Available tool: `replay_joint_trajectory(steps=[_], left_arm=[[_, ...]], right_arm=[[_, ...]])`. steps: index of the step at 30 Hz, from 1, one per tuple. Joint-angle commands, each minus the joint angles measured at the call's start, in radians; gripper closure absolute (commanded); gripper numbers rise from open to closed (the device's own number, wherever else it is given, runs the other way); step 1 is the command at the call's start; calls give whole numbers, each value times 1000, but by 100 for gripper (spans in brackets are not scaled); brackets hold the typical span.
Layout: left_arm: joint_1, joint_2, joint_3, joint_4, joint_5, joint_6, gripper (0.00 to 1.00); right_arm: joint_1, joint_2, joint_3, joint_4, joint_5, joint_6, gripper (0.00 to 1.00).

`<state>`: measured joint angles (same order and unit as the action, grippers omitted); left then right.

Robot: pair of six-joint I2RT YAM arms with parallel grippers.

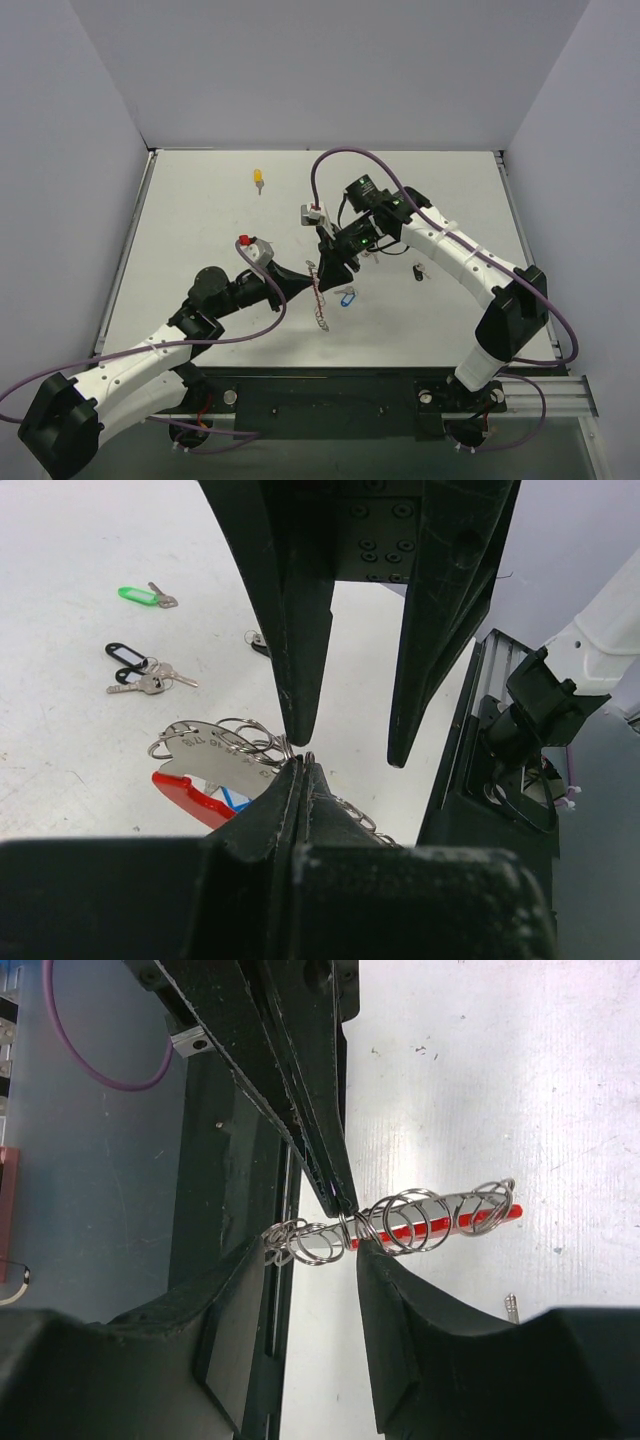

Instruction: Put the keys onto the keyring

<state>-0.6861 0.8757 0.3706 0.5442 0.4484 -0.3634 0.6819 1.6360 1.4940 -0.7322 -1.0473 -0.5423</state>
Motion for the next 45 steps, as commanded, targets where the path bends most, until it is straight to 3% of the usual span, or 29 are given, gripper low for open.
replay_joint_trajectory(steps=[1,14,26,33,43,45], left_arm=[[-6,-1,11,97,-10,-22,100],[-6,5,14,106,-13,-34,100],[-9,31,8,125,-13,-52,100],[-12,28,5,126,-17,-55,100],[-12,25,-2,109,-17,-57,100],[-12,23,-4,106,-17,-58,100]], right_arm=[[7,28,-15,-1,-34,-2,63],[8,38,-20,8,-45,1,63],[5,16,-32,7,-102,-31,71],[8,21,-34,5,-108,-42,84],[-2,19,-29,-29,-117,-84,93],[-8,18,-28,-38,-118,-93,100]])
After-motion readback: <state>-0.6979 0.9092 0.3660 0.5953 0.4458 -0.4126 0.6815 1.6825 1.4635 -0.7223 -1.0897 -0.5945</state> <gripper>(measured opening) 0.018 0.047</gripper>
